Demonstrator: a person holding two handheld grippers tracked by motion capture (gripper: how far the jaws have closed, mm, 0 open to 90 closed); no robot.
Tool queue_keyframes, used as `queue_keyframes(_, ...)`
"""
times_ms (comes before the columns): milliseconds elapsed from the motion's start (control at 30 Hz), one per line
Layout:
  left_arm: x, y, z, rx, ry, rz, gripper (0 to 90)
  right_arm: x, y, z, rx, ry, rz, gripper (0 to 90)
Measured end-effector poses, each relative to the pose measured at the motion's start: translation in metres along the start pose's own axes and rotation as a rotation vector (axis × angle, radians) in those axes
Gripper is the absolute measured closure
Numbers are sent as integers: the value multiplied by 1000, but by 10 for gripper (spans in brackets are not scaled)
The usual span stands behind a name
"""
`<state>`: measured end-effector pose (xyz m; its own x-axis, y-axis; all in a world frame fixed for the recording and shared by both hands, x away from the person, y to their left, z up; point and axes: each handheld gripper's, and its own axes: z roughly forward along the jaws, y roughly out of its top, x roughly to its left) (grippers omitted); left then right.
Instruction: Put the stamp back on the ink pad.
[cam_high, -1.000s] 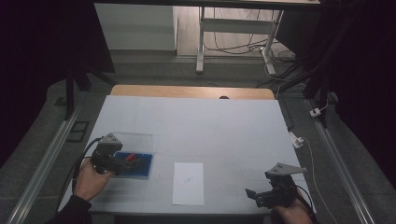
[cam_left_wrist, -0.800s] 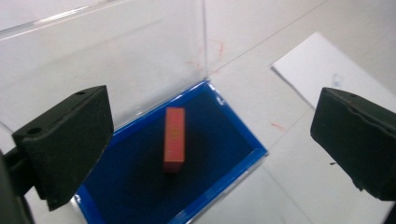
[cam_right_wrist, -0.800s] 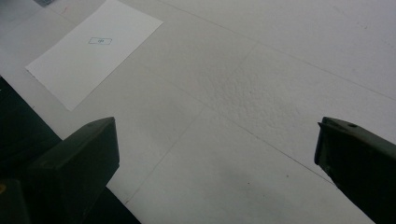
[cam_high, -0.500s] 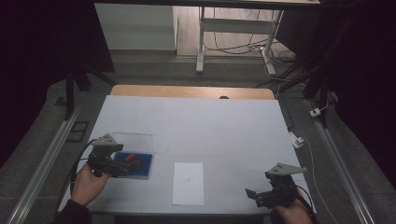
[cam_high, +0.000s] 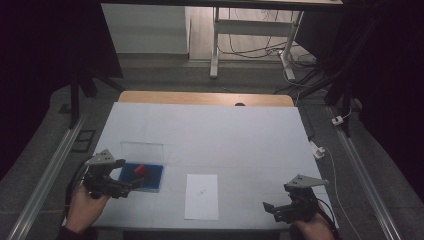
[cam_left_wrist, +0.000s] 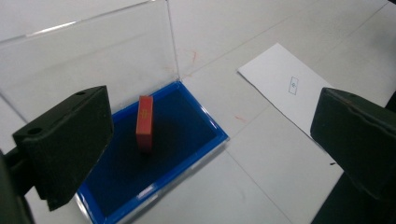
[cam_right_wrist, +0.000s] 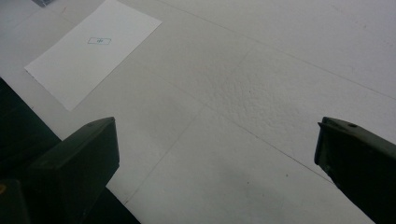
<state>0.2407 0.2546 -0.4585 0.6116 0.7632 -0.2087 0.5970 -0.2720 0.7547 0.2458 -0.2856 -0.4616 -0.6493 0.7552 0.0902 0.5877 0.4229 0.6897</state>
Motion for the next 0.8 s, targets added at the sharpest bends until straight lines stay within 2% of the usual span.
queue_keyframes(333,-5,-16,-18,-24,-5,-13,0,0,0,0,1,-3,-1,0)
queue_keyframes(533,-8,-27,-26,-30,-13,-34,0,0,0,0,1,-6,2,0)
queue_keyframes(800,-10,-44,-33,5,-4,-56,0,1,0,0,0,-6,1,0)
